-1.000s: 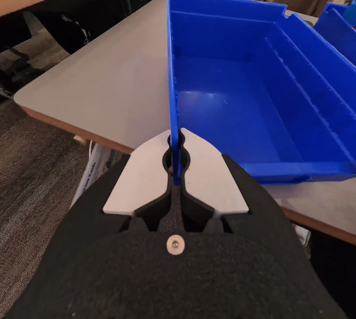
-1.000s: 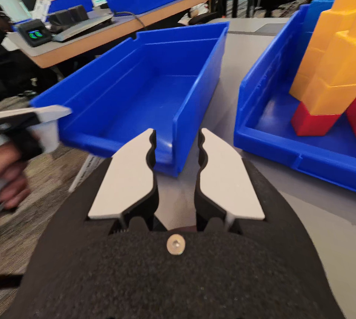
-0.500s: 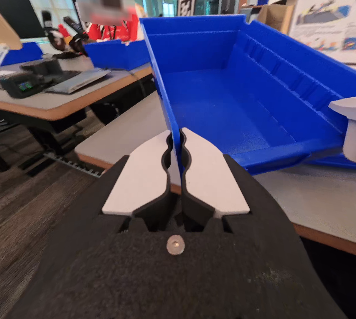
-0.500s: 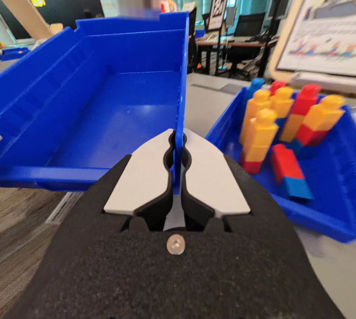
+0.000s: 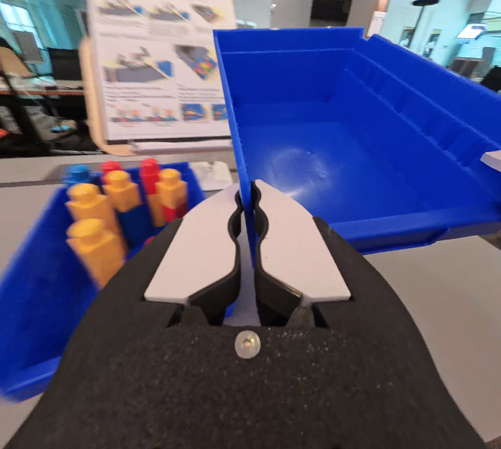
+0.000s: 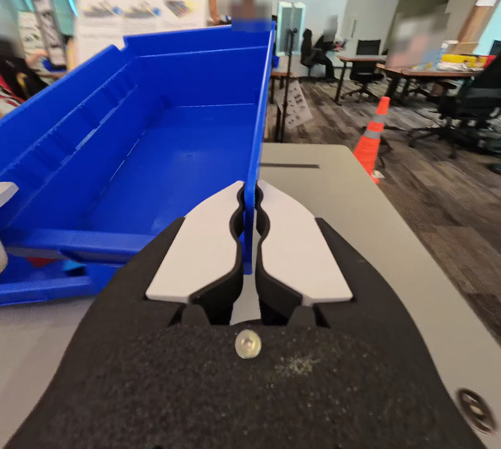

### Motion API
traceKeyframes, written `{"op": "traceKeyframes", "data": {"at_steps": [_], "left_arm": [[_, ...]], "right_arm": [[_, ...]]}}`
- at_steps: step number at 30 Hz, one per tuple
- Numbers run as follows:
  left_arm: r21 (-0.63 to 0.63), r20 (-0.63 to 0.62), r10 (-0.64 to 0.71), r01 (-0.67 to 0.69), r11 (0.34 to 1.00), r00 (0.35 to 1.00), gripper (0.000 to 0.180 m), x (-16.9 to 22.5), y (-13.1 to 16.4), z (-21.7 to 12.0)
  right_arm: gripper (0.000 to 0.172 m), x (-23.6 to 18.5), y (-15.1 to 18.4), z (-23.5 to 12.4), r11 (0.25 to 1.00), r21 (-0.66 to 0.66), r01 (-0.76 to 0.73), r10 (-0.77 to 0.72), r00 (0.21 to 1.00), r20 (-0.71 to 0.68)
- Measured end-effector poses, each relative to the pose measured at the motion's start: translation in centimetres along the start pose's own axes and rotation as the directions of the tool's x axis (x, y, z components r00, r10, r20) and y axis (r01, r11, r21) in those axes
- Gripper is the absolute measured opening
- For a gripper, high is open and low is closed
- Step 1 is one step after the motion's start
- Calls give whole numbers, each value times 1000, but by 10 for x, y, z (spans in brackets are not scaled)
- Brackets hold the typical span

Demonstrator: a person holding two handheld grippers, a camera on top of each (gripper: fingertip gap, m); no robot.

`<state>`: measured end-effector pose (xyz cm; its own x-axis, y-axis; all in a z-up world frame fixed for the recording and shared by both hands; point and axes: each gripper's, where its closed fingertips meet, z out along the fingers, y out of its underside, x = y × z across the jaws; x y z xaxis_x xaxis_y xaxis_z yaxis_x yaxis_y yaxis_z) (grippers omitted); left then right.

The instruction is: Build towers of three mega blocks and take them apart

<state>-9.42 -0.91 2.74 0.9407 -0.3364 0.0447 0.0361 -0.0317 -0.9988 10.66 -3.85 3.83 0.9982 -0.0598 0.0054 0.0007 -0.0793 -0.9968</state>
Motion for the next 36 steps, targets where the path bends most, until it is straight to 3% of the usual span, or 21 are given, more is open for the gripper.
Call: {"op": "traceKeyframes", "data": {"at_steps": [4,7,12,20,23,26,28,32,34,36], "left_arm": [[-94,-87,-36,28,995,996,4,78,50,48],[-174,-112,-39,19,985,993,4,114,89,71],[-268,-130,-15,-21,963,991,4,144,130,86],[-321,-159,81,-129,938,984,8,179,161,83],[-317,-172,127,-177,932,977,10,183,162,82],[-325,-225,140,-209,922,964,31,188,165,80],[-321,-259,123,-205,925,958,61,187,162,72],[-295,-375,101,-222,929,921,62,164,135,30],[-294,-404,86,-218,930,911,60,129,117,2],[-267,-327,137,-231,936,935,59,66,94,-20]], "right_arm": [[4,83,43,13,993,-120,-24,17,998,-64],[4,122,79,25,980,-193,-56,40,996,-82],[4,154,121,38,954,-286,-86,72,996,-62],[3,189,163,43,923,-357,-143,132,990,-55],[3,192,163,46,929,-333,-160,154,987,-44],[6,190,162,47,930,-324,-175,166,985,-54],[37,197,157,43,936,-302,-180,157,983,-99],[48,203,109,13,973,-162,-164,134,974,-181],[46,161,71,-2,987,-83,-135,127,988,-92],[47,85,45,-12,995,-29,-99,100,994,48]]}}
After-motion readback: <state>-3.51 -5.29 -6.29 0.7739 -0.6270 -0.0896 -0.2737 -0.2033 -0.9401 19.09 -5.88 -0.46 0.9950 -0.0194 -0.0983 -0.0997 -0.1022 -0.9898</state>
